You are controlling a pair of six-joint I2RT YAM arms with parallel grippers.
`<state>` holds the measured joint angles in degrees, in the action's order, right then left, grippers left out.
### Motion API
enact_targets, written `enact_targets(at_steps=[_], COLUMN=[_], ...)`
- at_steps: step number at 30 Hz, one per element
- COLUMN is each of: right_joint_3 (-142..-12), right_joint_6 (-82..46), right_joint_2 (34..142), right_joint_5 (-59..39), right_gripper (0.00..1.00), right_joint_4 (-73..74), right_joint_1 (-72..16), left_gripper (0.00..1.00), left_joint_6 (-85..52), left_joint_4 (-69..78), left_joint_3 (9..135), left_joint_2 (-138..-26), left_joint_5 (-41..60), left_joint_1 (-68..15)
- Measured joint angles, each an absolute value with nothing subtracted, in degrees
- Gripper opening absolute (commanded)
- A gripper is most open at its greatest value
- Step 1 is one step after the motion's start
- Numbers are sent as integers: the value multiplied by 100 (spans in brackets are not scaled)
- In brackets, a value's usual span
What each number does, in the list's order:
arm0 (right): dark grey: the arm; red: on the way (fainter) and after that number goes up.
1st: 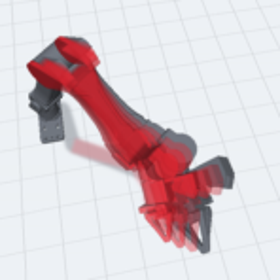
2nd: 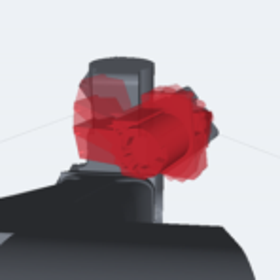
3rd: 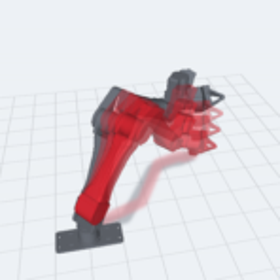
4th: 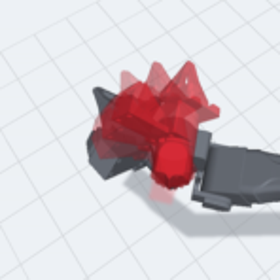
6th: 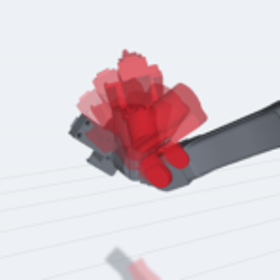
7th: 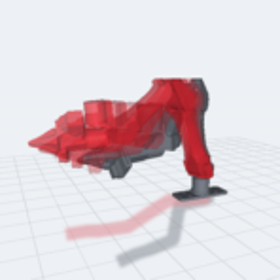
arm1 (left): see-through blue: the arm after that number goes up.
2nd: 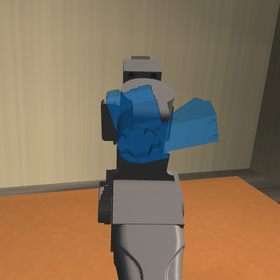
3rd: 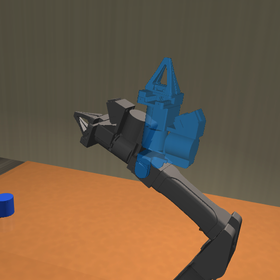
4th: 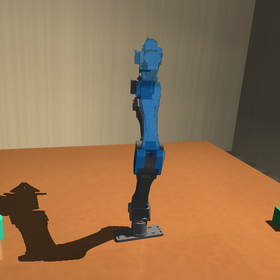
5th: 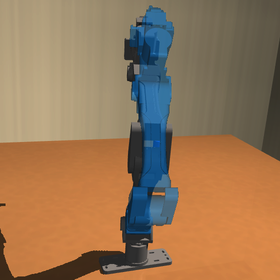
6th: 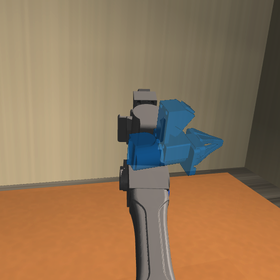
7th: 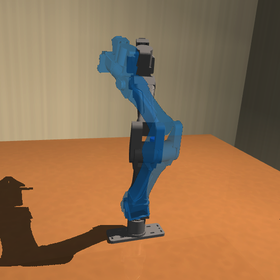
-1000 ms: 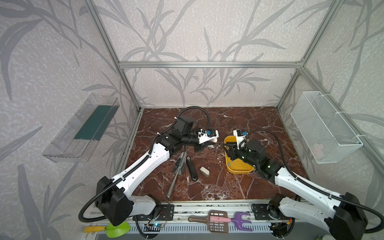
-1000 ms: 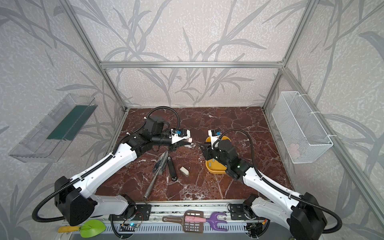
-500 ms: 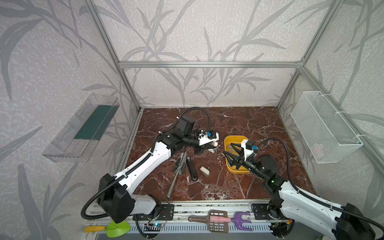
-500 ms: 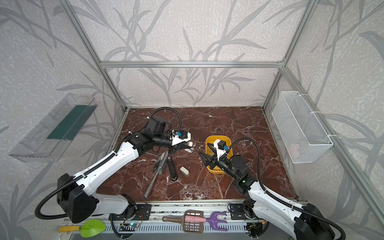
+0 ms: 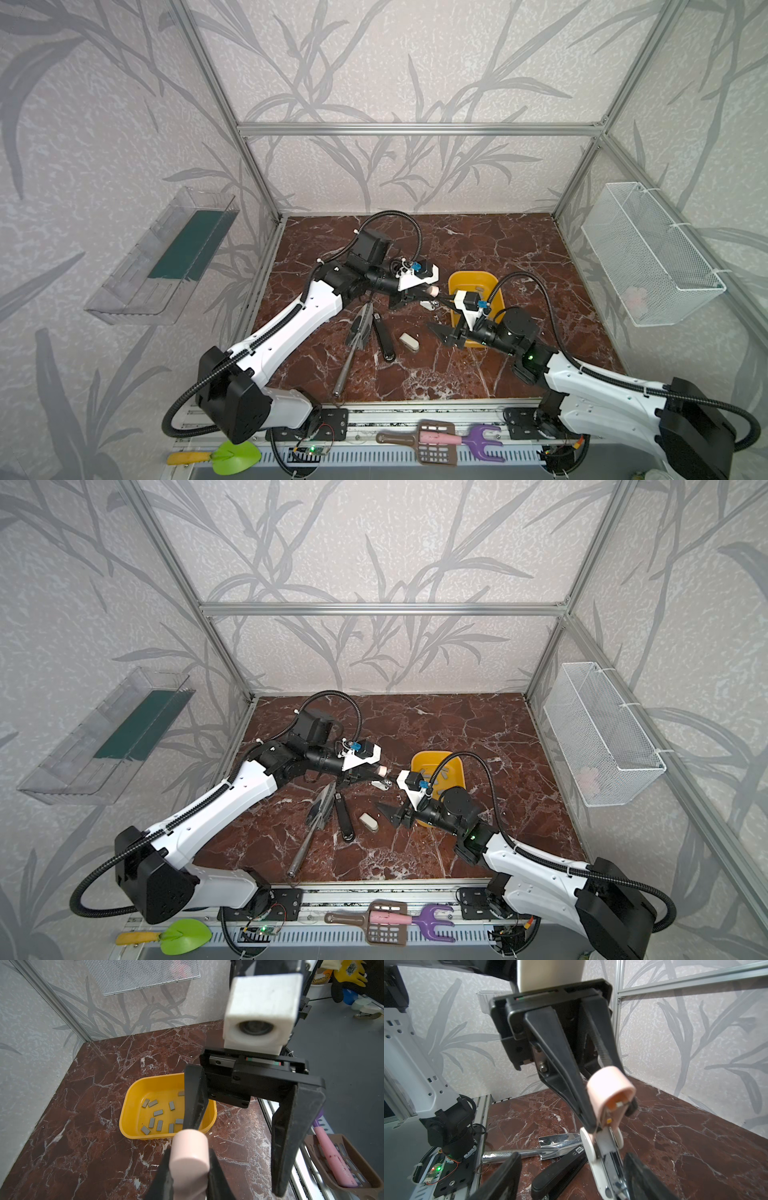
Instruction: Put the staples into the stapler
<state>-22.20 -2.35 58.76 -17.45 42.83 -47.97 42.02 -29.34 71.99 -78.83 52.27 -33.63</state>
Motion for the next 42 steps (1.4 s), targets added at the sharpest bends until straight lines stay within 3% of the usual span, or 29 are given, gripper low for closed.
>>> enact_targets(at_steps=[15, 19, 28, 34, 39, 42], right_joint_3=[-2571, -2571, -2604, -2628, -2628, -2628], right_joint_6=[137, 156, 60, -23, -67, -32], right_joint_2=[5992, 5996, 6112, 6147, 6147, 6147], right_joint_5=[-1039, -1076, -1540, -1645, -1660, -1706], right_gripper=[63, 58, 57, 47, 33, 31], right_joint_4=[3387, 3358, 3395, 3400, 3400, 3389], right_joint_1=[-4882, -4882, -4882, -4882, -4882, -4882], left_gripper=[0, 0, 0, 0, 0, 2], left_joint_6=[4600, 4744, 4954, 4993, 5006, 4998], left_joint_4=[-3514, -3592, -3603, -3605, -3625, -3693], left_joint_3=[7380, 7380, 7380, 7380, 7380, 7380], left_joint_2=[-8079, -8079, -8077, -8077, -8077, -8073], left_joint_5=[5712, 5708, 5690, 5686, 5690, 5712], left_joint_1=[-3374, -3409, -3535, -3586, -3597, -3597])
